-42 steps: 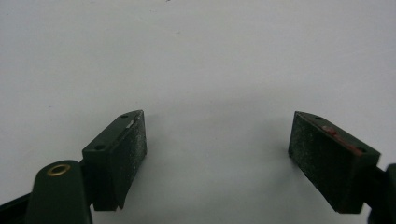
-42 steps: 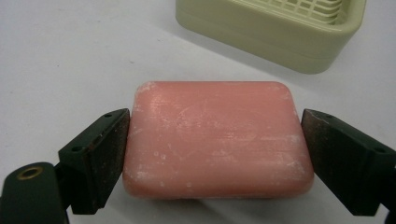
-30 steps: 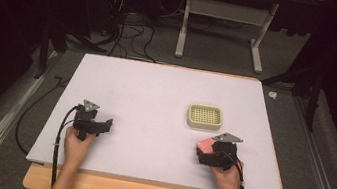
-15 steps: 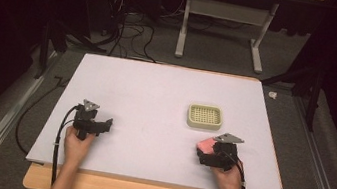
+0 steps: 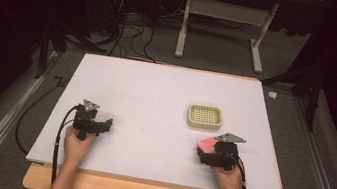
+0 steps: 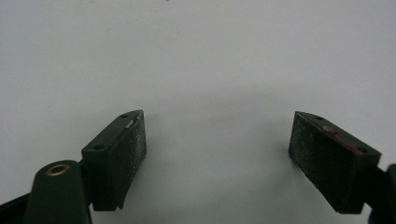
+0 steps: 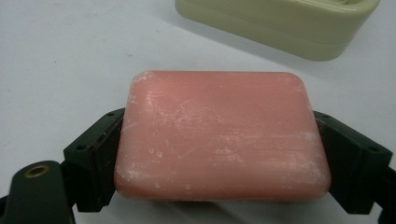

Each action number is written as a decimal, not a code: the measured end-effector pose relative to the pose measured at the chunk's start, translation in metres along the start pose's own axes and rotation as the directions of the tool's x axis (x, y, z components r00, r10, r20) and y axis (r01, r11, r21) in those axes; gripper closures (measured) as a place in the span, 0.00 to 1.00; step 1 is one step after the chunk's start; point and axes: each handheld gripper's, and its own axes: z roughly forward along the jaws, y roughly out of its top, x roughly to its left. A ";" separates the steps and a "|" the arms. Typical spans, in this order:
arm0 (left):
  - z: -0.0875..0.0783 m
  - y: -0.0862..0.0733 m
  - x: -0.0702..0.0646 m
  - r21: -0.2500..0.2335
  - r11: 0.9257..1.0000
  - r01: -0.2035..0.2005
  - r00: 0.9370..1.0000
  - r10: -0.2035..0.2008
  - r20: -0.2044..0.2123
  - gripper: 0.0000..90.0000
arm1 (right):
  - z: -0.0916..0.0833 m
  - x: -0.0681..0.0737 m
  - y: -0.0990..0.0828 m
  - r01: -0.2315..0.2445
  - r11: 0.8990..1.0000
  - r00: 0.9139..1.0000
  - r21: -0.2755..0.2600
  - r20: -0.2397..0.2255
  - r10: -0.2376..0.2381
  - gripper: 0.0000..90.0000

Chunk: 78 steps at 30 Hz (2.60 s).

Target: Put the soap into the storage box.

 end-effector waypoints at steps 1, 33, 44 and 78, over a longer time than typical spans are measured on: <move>0.000 0.000 0.000 0.001 1.000 -0.001 1.000 0.001 0.001 0.22 | -0.002 -0.001 0.000 -0.016 1.000 1.000 -0.013 -0.005 0.016 0.15; 0.000 0.000 0.000 0.000 1.000 0.002 1.000 -0.002 -0.003 0.22 | -0.025 -0.004 0.025 -0.033 0.996 0.998 -0.085 -0.060 0.028 0.15; 0.000 0.000 0.000 0.000 1.000 0.001 1.000 -0.001 -0.002 0.22 | -0.028 -0.010 0.032 -0.042 0.994 0.997 -0.103 -0.062 0.035 0.15; 0.000 0.000 -0.001 -0.001 1.000 -0.005 1.000 0.005 -0.006 0.22 | -0.006 -0.023 0.072 -0.062 0.994 0.997 -0.090 -0.054 0.057 0.15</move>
